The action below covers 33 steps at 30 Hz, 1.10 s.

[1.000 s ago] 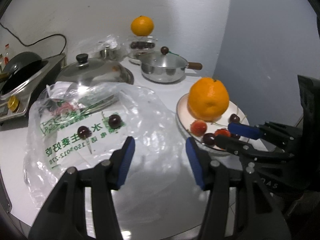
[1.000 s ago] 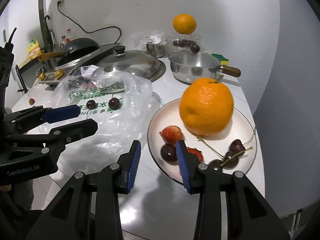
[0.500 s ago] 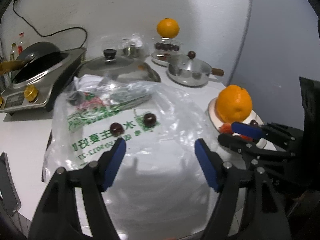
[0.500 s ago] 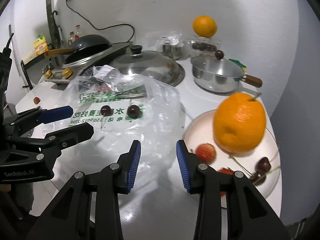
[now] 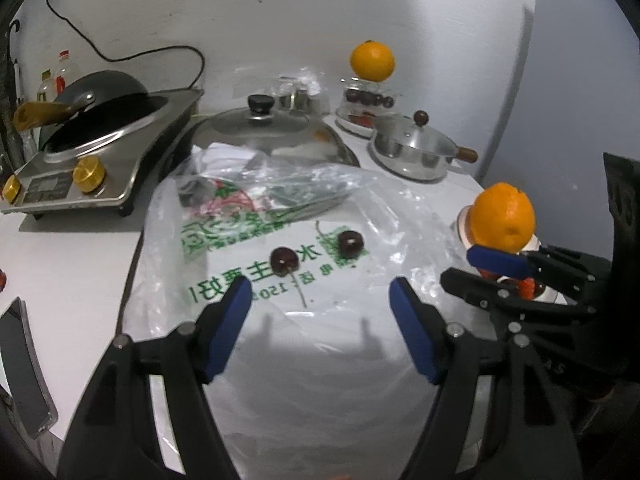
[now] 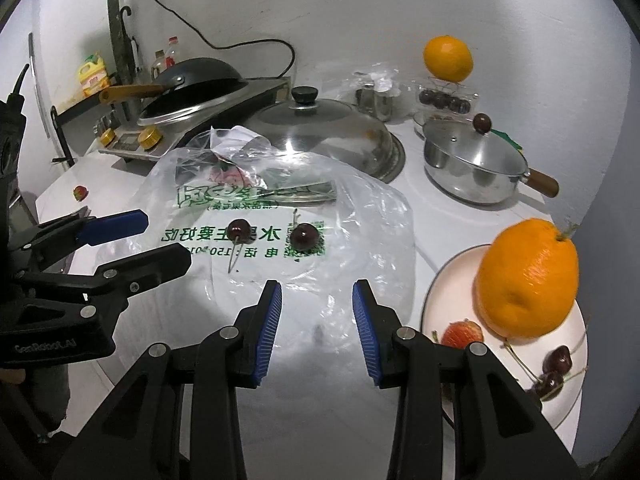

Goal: Organize fruits
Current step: 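Grasp a dark cherry in the bag with the right gripper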

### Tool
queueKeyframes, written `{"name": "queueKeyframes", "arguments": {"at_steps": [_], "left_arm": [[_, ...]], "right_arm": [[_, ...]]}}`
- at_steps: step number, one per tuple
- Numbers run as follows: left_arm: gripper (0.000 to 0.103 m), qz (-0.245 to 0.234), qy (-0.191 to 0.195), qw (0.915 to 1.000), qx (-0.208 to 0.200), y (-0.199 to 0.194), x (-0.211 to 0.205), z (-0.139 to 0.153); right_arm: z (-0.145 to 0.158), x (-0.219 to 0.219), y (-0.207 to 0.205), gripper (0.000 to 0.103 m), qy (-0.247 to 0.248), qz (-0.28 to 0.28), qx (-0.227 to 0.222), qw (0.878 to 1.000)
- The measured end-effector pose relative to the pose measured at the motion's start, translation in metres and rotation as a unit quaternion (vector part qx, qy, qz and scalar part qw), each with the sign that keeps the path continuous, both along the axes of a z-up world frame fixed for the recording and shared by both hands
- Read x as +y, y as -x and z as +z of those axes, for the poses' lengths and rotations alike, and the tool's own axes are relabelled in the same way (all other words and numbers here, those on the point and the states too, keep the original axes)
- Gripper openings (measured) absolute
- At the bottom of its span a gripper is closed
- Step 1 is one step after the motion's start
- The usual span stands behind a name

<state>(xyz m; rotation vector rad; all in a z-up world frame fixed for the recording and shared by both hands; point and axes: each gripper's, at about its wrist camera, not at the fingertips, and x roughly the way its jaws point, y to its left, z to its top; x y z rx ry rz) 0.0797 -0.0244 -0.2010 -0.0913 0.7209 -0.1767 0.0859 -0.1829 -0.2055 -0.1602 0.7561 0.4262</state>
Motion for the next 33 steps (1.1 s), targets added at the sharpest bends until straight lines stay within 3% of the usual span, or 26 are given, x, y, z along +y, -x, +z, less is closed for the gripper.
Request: {"name": "queueKeyframes", "arguments": {"at_steps": [33], "left_arm": [[0.073,0.018,-0.015,0.9991,0.035,-0.071,0.024,-0.026]], "right_arm": [[-0.025,0.034,-0.076,0.039,-0.006,0.031,0.034,0.999]]}}
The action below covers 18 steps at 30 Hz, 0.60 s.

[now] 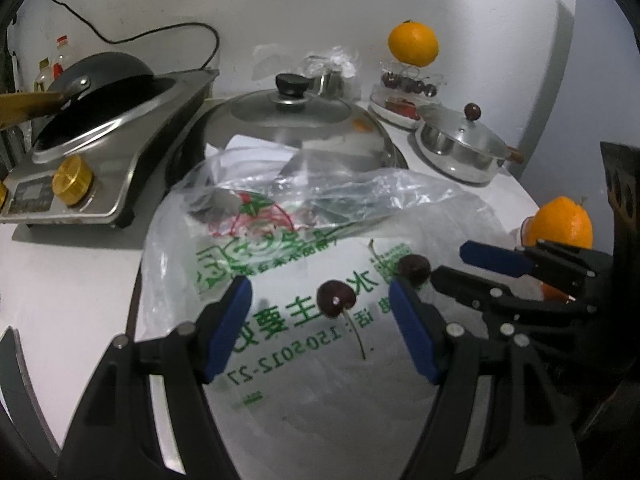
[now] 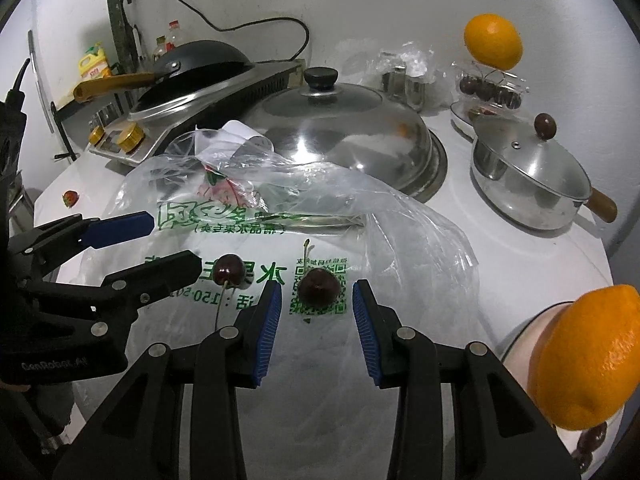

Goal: Organize fruits
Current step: 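Grasp a dark cherry in the bag with the right gripper, then grasp a dark cherry with the left gripper while the right gripper holds its cherry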

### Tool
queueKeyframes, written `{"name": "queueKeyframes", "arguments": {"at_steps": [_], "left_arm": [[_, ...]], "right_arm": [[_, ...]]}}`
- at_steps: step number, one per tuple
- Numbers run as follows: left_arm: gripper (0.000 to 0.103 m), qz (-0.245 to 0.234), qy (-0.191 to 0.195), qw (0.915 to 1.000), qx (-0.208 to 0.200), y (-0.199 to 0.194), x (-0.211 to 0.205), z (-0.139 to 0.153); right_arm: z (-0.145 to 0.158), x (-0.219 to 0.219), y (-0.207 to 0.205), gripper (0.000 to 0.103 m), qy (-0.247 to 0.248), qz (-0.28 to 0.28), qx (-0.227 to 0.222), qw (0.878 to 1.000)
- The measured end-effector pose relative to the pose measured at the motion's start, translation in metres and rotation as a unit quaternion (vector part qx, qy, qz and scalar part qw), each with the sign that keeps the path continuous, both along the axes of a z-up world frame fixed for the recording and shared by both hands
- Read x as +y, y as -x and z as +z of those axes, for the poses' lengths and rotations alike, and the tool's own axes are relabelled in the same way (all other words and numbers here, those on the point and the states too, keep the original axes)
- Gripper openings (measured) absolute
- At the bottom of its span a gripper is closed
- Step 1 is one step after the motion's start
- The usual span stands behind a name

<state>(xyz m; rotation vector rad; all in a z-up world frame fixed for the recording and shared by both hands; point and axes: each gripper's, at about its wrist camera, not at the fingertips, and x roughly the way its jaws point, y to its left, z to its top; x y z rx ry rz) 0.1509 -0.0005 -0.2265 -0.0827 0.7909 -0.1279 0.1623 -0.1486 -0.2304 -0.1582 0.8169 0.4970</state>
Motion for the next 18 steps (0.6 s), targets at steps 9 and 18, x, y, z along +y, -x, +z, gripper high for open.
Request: {"name": "queueKeyframes", "arguments": {"at_steps": [9,18], "left_arm": [[0.073,-0.006,-0.003,0.9999,0.013,-0.018,-0.004,-0.013],[0.072,-0.004,-0.011,0.9994,0.034,-0.03,-0.002,-0.029]], "right_arm": [[-0.008,0.002,-0.016,0.039,0.0,0.003,0.011,1.0],[-0.018,0.004,-0.027,0.039,-0.002,0.003,0.027,1.0]]}}
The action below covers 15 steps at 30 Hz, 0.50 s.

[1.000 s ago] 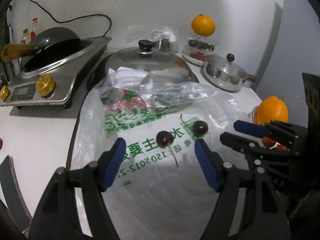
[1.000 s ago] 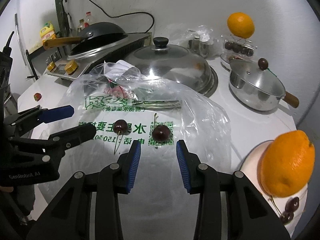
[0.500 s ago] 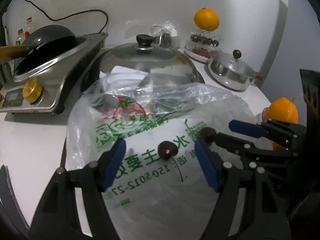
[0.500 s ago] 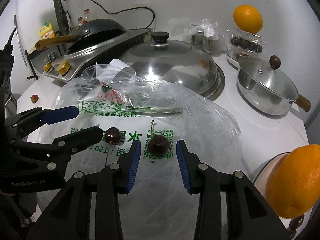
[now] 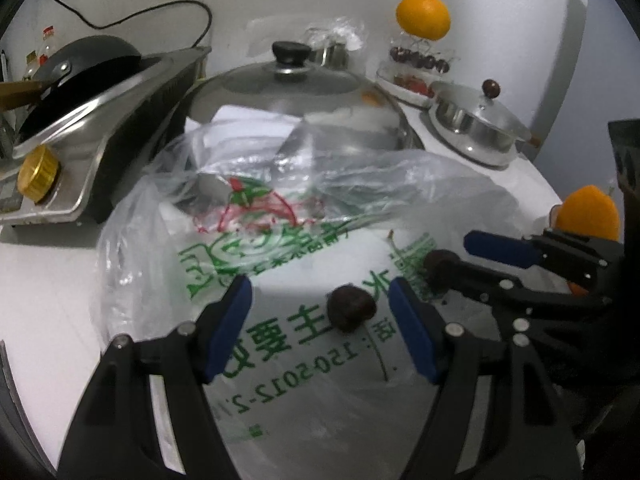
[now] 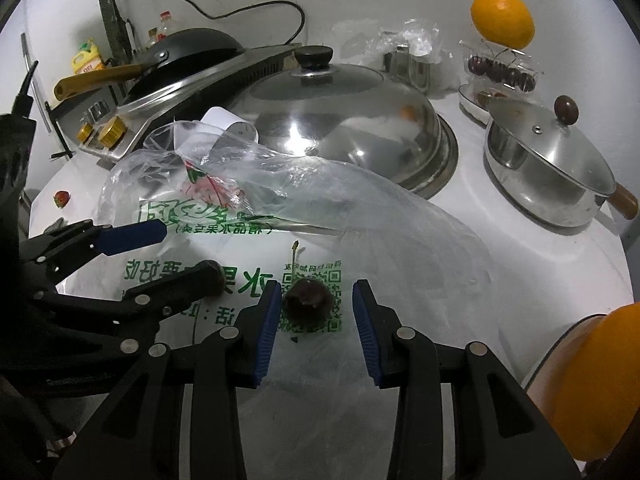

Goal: Organize fruits
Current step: 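Grasp a dark cherry with the left gripper while the right gripper holds its cherry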

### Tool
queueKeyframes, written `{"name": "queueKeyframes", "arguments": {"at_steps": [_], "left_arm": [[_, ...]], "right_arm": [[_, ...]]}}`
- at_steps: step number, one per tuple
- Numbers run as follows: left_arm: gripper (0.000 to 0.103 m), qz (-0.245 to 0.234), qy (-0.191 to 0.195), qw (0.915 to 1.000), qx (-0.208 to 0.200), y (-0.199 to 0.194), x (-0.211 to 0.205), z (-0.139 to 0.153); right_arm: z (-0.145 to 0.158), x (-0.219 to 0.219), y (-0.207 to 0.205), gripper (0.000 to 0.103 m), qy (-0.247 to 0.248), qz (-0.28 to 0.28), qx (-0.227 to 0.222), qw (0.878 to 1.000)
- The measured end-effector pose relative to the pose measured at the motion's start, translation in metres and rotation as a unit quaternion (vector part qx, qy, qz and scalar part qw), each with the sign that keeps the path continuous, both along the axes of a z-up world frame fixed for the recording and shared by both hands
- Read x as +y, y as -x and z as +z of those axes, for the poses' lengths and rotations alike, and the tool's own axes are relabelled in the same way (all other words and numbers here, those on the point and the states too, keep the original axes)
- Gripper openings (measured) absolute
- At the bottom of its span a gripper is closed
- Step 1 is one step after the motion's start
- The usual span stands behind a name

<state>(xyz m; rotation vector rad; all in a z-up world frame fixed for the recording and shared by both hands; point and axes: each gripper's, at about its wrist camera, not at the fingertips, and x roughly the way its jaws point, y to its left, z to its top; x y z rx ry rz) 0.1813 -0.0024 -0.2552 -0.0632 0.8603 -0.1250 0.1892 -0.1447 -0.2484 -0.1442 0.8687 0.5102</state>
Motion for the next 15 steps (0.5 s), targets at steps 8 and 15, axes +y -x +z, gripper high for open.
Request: {"name": "queueKeyframes", "arguments": {"at_steps": [8,15], "left_arm": [[0.072,-0.002,0.001,1.0,0.008,-0.0018,0.0032,-0.0066],[0.072,-0.021,-0.001,0.9997,0.012,-0.0033,-0.0004,-0.0092]], "right_arm": [[-0.0058,0.0029,-0.0053,0.039,-0.003,0.01,0.009,1.0],[-0.008,0.0021,-0.0095,0.039,-0.014,0.014,0.022,1.0]]}}
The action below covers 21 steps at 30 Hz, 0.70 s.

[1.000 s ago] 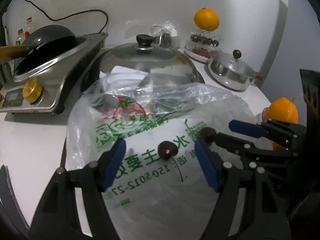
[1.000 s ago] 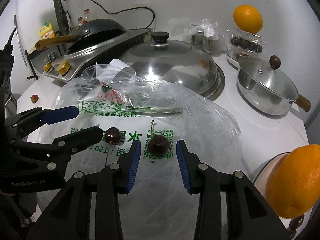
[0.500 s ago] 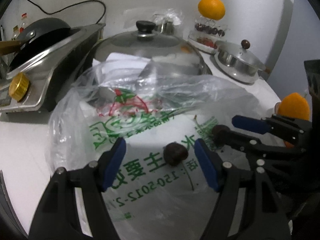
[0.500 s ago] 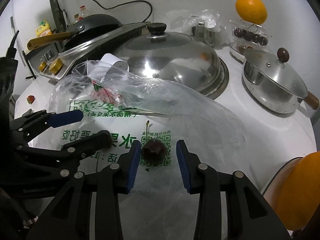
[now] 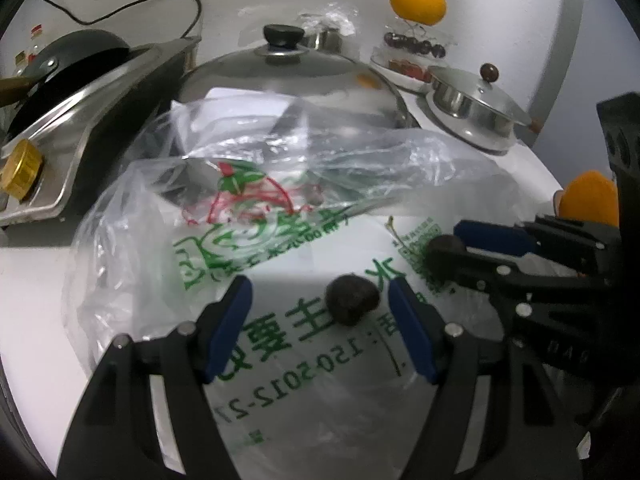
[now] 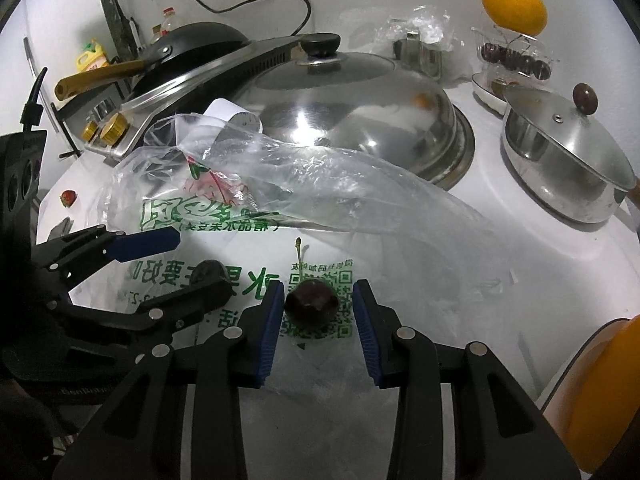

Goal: Organize fruits
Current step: 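Grasp a dark cherry with the left gripper while the right gripper holds its cherry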

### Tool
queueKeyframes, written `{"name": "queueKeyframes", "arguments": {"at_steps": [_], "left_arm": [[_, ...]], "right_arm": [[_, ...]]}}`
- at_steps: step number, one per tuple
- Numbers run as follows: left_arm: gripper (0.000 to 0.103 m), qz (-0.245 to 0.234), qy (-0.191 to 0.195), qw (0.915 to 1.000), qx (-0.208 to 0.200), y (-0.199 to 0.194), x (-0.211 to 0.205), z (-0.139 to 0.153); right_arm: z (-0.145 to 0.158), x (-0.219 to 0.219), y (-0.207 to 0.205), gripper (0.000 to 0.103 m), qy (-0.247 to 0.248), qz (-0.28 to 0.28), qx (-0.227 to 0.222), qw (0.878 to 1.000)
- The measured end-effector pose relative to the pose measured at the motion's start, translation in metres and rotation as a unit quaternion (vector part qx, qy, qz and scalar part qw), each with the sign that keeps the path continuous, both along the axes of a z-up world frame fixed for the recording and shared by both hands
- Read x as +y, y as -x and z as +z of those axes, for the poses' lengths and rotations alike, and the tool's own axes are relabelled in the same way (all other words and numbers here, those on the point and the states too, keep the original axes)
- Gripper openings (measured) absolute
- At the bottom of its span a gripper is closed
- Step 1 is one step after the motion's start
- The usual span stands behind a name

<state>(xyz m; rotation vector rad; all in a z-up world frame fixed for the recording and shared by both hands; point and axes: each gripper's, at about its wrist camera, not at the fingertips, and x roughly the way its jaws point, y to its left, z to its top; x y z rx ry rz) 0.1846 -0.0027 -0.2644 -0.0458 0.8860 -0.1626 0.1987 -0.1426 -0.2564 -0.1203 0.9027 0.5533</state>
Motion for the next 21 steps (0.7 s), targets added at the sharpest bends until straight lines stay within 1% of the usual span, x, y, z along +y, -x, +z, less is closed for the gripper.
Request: {"name": "queueKeyframes", "arguments": {"at_steps": [4,6,9,10,19,21], "left_arm": [[0.072,-0.008,0.003,1.0,-0.001,0.0,-0.001,0.001],[0.069,-0.009,0.002,1.0,-0.002,0.001,-0.001,0.001],[0.066,-0.014,-0.003,0.9999,-0.001,0.0,-0.004,0.001],[0.065,-0.015,-0.005,0.9999,0.0,-0.001,-0.005,0.0],[0.046,-0.026,-0.023,0.9994,0.006,-0.006,-0.014,-0.001],[0.039,-0.032,-0.027,0.9991,0.004,-0.005,-0.018,-0.001]], "right_arm": [[-0.001,-0.001,-0.002,0.038,-0.007,0.004,0.01,1.0],[-0.002,0.0,-0.002,0.038,-0.008,0.006,0.01,1.0],[-0.004,0.0,-0.002,0.034,-0.008,0.009,0.012,1.0],[-0.004,0.0,-0.002,0.031,-0.007,0.008,0.011,1.0],[0.003,-0.009,-0.002,0.031,-0.021,-0.003,0.002,1.0],[0.003,-0.009,-0.001,0.031,-0.021,-0.002,0.001,1.0]]}}
